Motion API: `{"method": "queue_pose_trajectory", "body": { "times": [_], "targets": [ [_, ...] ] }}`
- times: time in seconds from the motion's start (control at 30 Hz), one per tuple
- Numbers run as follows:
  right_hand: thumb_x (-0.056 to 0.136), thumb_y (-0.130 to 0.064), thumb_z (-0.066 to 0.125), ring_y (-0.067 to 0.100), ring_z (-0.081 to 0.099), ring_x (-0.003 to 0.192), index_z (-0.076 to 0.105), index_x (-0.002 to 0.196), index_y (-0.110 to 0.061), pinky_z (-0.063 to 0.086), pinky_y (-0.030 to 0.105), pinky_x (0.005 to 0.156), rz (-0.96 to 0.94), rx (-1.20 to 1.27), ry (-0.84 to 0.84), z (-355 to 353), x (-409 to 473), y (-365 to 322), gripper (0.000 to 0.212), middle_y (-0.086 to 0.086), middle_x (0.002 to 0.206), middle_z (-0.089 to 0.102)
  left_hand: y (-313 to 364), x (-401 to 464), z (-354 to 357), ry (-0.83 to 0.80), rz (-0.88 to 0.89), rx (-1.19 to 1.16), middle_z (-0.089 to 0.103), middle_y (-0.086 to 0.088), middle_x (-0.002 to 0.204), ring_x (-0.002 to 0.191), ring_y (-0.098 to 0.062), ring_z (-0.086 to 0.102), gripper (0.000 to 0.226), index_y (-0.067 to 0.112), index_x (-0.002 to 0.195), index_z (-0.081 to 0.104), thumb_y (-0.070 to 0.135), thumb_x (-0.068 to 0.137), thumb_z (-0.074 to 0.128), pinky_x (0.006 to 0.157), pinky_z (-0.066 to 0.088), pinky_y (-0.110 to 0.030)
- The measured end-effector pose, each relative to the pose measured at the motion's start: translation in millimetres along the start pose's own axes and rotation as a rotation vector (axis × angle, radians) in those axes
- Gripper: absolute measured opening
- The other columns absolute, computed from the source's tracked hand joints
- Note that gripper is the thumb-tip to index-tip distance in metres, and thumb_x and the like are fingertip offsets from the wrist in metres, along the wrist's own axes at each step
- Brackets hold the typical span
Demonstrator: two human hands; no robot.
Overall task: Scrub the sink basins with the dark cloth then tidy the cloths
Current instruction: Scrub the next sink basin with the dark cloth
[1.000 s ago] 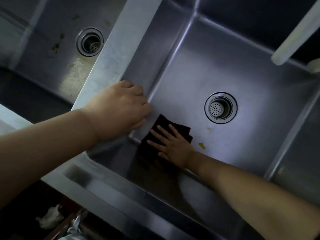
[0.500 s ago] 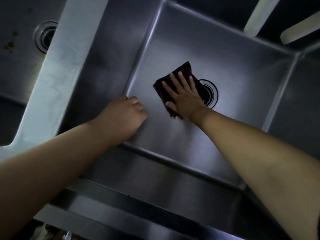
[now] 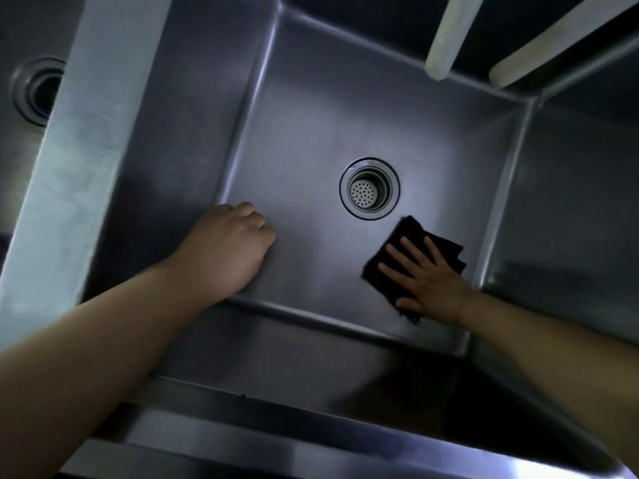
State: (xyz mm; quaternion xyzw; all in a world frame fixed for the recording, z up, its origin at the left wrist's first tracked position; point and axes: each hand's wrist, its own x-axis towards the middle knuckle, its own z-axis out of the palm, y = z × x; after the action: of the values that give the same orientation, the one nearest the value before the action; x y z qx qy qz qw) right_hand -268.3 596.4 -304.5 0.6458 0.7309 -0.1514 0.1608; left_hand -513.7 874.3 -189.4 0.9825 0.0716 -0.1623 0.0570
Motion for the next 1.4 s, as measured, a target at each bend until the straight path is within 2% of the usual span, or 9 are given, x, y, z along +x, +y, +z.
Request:
{"method": "queue_pose_trajectory", "body": {
  "times": [0.07,0.17,0.43,0.53,0.67,0.87,1.0,1.17,1.4],
  "targets": [
    [0.084,-0.057,0.031,0.034,-0.003,0.145,0.003,0.152,-0.025,-0.001,0.053,0.112,0.166,0.062,-0.002,-5.1,13.9,0.2,0.081,0.014,0.153,0.023,0.4,0.9,1.7,0.043,0.001,-0.012,0.058,-0.009,0.064,0.069,-0.032,0.058,0.008,0.011,0.063,0.06,0.014,0.059,0.066,0.056,0.045,-0.035],
    [0.086,-0.056,0.032,0.041,0.016,0.14,0.019,0.148,-0.018,0.007,0.06,0.111,0.311,0.132,0.036,-19.0,49.2,-16.4,0.074,0.02,0.152,0.027,-0.1,2.2,3.7,0.043,-0.022,-0.023,0.062,-0.009,0.071,0.075,-0.031,0.059,0.015,0.009,0.071,0.066,0.017,0.059,0.073,0.059,0.049,-0.037],
    [0.089,-0.054,0.032,0.034,0.021,0.142,0.029,0.148,-0.017,0.015,0.056,0.113,0.159,0.147,0.143,-53.3,150.7,-41.9,0.069,0.015,0.154,0.026,3.4,0.4,9.0,0.02,-0.022,-0.045,0.066,-0.005,0.077,0.077,-0.027,0.061,0.024,0.011,0.077,0.07,0.02,0.056,0.077,0.059,0.052,-0.037],
    [0.091,-0.054,0.028,0.031,0.008,0.146,0.016,0.151,-0.019,0.002,0.05,0.115,0.28,0.192,0.157,-62.9,176.1,-13.6,0.071,0.012,0.158,0.013,3.6,0.6,8.5,-0.012,-0.016,-0.037,0.066,-0.006,0.076,0.076,-0.028,0.062,0.03,0.011,0.076,0.07,0.022,0.051,0.081,0.058,0.052,-0.036],
    [0.097,-0.051,0.03,0.029,-0.01,0.146,-0.001,0.152,-0.02,-0.01,0.045,0.115,0.446,0.249,0.144,-63.3,164.3,29.9,0.07,0.009,0.159,-0.006,6.2,0.8,10.8,-0.069,0.007,-0.04,0.065,-0.006,0.075,0.074,-0.029,0.062,0.032,0.013,0.075,0.068,0.025,0.049,0.083,0.058,0.052,-0.035],
    [0.097,-0.044,0.036,0.031,-0.008,0.146,0.004,0.152,-0.015,-0.006,0.044,0.116,0.628,0.371,0.109,-52.9,114.5,29.4,0.07,0.013,0.159,-0.003,7.0,1.7,5.0,-0.043,0.042,-0.045,0.067,-0.006,0.083,0.08,-0.028,0.063,0.029,0.014,0.079,0.068,0.025,0.054,0.077,0.062,0.054,-0.037],
    [0.088,-0.045,0.023,0.037,0.003,0.145,0.015,0.15,-0.008,-0.001,0.045,0.115,0.696,0.436,0.107,-44.8,89.4,-9.0,0.073,0.019,0.157,0.008,7.6,11.6,-1.3,-0.055,0.065,-0.036,0.064,-0.007,0.073,0.07,-0.029,0.062,0.026,0.013,0.068,0.065,0.023,0.049,0.079,0.055,0.051,-0.034],
    [0.081,-0.043,0.039,0.041,0.022,0.14,0.03,0.146,-0.014,0.019,0.056,0.111,0.48,0.362,0.127,-34.8,82.2,-57.3,0.072,0.021,0.152,0.025,9.8,35.6,-2.6,-0.101,0.045,0.019,0.058,-0.008,0.058,0.055,-0.028,0.057,0.032,0.009,0.054,0.061,0.014,0.034,0.086,0.046,0.039,-0.027],
    [0.088,-0.052,0.037,0.033,0.017,0.143,0.033,0.146,-0.025,0.009,0.051,0.115,-0.064,0.244,0.083,-28.8,85.1,-82.9,0.064,0.01,0.154,0.026,16.2,60.4,14.6,-0.07,0.044,-0.023,0.055,-0.01,0.055,0.05,-0.029,0.055,0.038,0.007,0.053,0.058,0.0,0.026,0.083,0.048,0.023,-0.025]
  ]
}}
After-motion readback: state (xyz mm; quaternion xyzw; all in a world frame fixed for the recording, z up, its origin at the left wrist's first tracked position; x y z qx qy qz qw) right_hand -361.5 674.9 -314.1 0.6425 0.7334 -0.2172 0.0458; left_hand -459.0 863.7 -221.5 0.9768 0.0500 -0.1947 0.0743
